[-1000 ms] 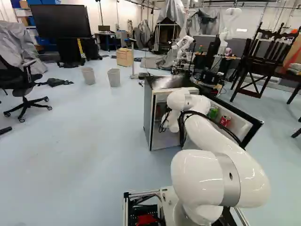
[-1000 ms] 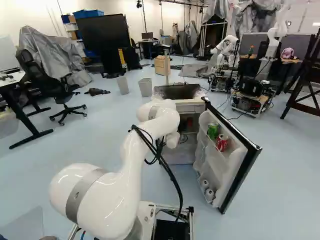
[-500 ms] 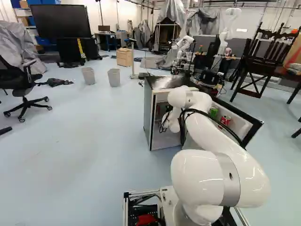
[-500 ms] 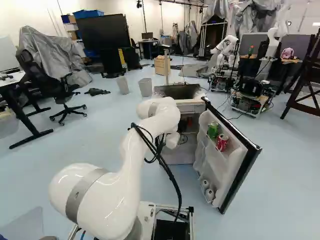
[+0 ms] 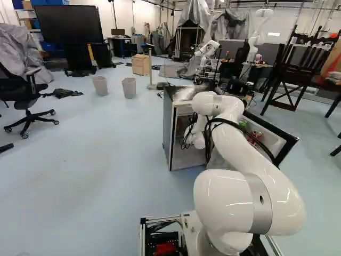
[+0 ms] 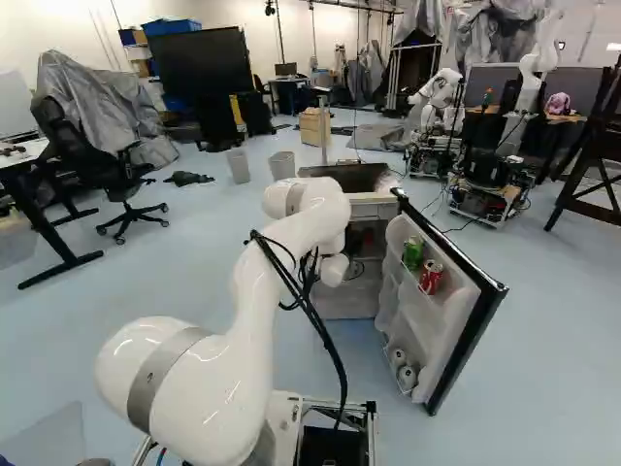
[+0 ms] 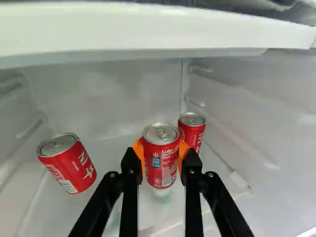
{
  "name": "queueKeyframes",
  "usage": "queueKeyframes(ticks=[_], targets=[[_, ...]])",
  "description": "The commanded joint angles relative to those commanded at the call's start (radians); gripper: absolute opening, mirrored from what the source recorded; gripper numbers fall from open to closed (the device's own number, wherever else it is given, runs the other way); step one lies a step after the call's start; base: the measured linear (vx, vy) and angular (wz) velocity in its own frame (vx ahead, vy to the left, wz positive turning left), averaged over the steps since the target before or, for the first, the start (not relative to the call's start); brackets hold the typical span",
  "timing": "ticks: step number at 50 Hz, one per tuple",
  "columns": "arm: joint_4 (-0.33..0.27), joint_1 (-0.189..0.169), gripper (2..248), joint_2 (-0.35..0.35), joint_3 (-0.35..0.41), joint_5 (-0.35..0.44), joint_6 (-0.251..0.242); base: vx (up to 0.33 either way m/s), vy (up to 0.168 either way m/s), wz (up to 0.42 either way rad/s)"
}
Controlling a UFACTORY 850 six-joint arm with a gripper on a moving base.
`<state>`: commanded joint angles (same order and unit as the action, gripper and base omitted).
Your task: Grab a drink from the fridge
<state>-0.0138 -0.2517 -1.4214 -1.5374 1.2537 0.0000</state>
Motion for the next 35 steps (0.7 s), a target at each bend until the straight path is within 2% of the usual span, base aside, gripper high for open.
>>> queueKeyframes(ticks=[35], targets=[[0.000, -0.009, 89, 0.177, 0.238, 0.000, 0.000, 0.000, 0.000, 0.000]])
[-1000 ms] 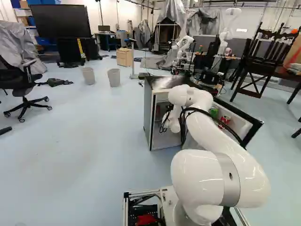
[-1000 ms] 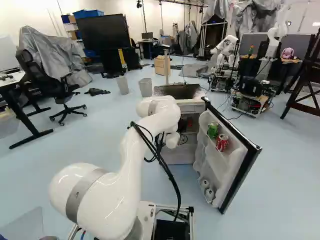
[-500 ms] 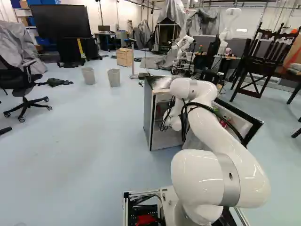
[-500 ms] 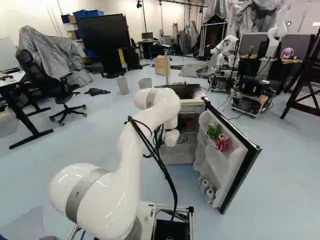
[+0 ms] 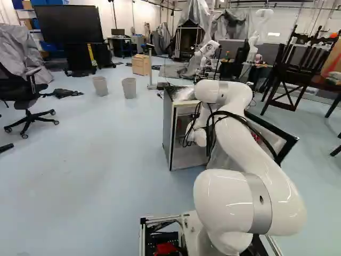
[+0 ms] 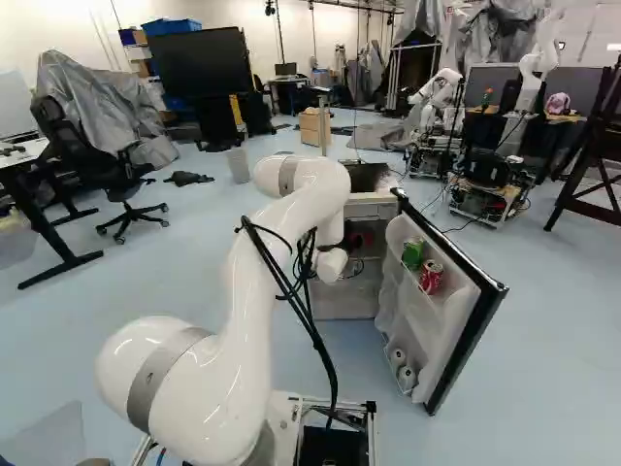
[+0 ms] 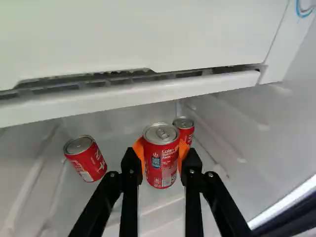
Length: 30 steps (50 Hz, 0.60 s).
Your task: Grab a drink from the fridge
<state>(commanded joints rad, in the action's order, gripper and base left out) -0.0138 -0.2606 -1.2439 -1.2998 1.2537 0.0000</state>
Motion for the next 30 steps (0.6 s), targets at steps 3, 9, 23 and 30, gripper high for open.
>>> queueKeyframes(ticks=[3, 9, 23, 30], targets=[[0.000, -0.001, 89, 0.012, 0.021, 0.000, 0.000, 0.000, 0.000, 0.000], [0.000, -0.004, 89, 0.035, 0.061, 0.000, 0.000, 0.000, 0.000, 0.000], [0.000, -0.010, 89, 0.086, 0.154, 0.000, 0.000, 0.000, 0.000, 0.000], [0.000, -0.011, 89, 0.111, 0.200, 0.000, 0.000, 0.000, 0.000, 0.000]])
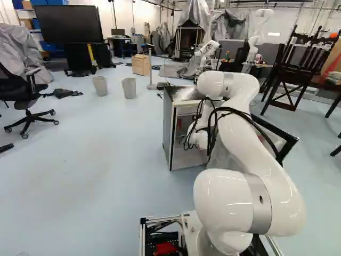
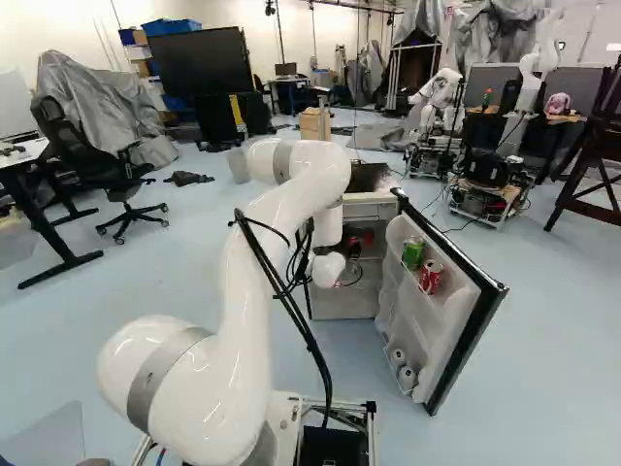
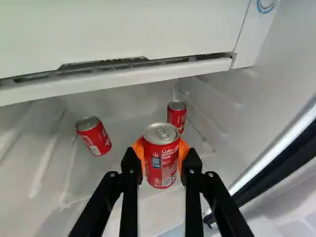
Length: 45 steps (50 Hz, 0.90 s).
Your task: Grab a drink from the fridge
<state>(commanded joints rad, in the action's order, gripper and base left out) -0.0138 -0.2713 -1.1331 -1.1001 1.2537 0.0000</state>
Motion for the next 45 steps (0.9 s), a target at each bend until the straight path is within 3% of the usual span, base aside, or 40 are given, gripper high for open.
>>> queueKeyframes(ticks=[45], targets=[[0.000, 0.013, 89, 0.148, 0.276, 0.000, 0.000, 0.000, 0.000, 0.000]])
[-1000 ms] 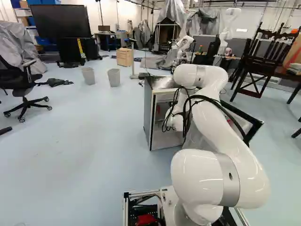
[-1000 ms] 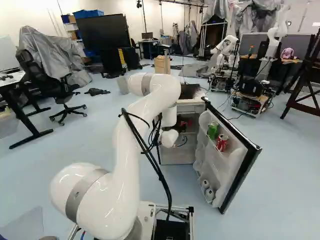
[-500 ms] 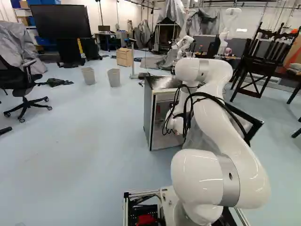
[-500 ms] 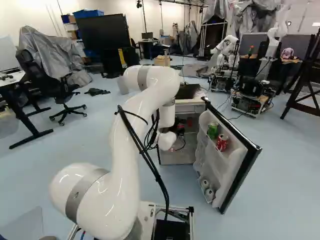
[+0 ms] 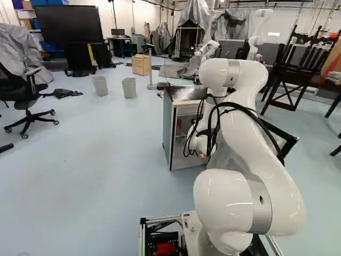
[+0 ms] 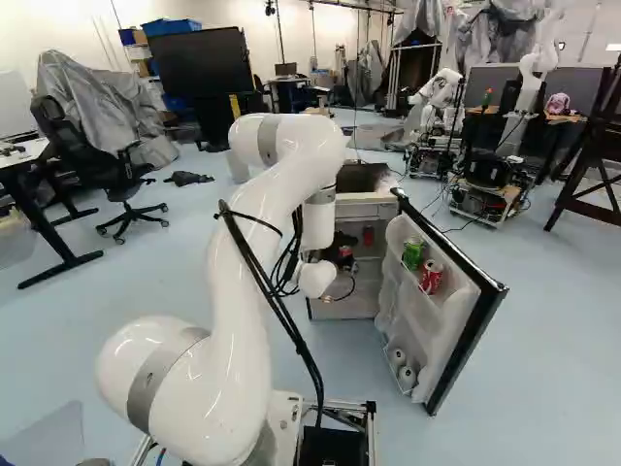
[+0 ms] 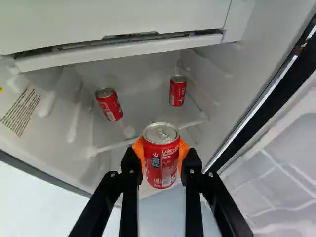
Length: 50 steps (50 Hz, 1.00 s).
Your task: Grab a drink from the fridge
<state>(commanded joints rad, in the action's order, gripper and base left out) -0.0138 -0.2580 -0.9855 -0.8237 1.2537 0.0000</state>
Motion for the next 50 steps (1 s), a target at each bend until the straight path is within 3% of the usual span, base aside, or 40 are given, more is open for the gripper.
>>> queueKeyframes(ticks=[31, 50], targets=[[0.000, 0.014, 89, 0.172, 0.214, 0.000, 0.000, 0.000, 0.000, 0.000], [0.000, 0.021, 89, 0.255, 0.278, 0.000, 0.000, 0.000, 0.000, 0.000]])
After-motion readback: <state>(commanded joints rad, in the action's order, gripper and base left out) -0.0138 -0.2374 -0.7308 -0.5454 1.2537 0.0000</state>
